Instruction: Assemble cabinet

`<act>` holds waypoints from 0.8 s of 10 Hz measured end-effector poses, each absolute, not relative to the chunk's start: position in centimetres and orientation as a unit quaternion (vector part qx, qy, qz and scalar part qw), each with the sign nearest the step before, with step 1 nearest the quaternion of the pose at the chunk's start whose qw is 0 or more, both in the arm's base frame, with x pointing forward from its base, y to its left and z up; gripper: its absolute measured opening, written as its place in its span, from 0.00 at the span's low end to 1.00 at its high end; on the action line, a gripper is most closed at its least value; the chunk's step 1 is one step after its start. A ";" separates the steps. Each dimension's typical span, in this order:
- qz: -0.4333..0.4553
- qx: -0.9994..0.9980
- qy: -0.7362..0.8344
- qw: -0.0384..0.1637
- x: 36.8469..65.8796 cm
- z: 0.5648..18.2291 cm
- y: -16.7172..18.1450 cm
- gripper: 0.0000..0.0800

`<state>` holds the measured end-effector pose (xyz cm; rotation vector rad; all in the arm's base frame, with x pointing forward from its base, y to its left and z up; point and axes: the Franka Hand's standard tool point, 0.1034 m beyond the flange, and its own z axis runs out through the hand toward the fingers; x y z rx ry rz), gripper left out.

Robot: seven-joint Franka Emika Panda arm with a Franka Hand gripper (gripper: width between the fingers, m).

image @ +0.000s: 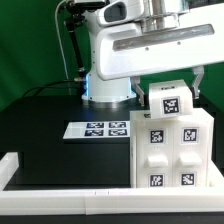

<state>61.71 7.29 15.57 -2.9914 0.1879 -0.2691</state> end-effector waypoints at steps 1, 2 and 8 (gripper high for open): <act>-0.089 -0.992 0.062 0.066 61.7 15.6 7.3 0.70; -0.089 -0.992 0.062 0.066 61.7 15.6 7.3 0.70; -0.089 -0.921 0.364 0.108 61.5 15.5 7.6 0.70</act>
Offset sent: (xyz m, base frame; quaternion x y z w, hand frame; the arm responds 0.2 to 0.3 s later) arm -0.0118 -0.0070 0.0013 -0.0256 0.0273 0.2726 0.9614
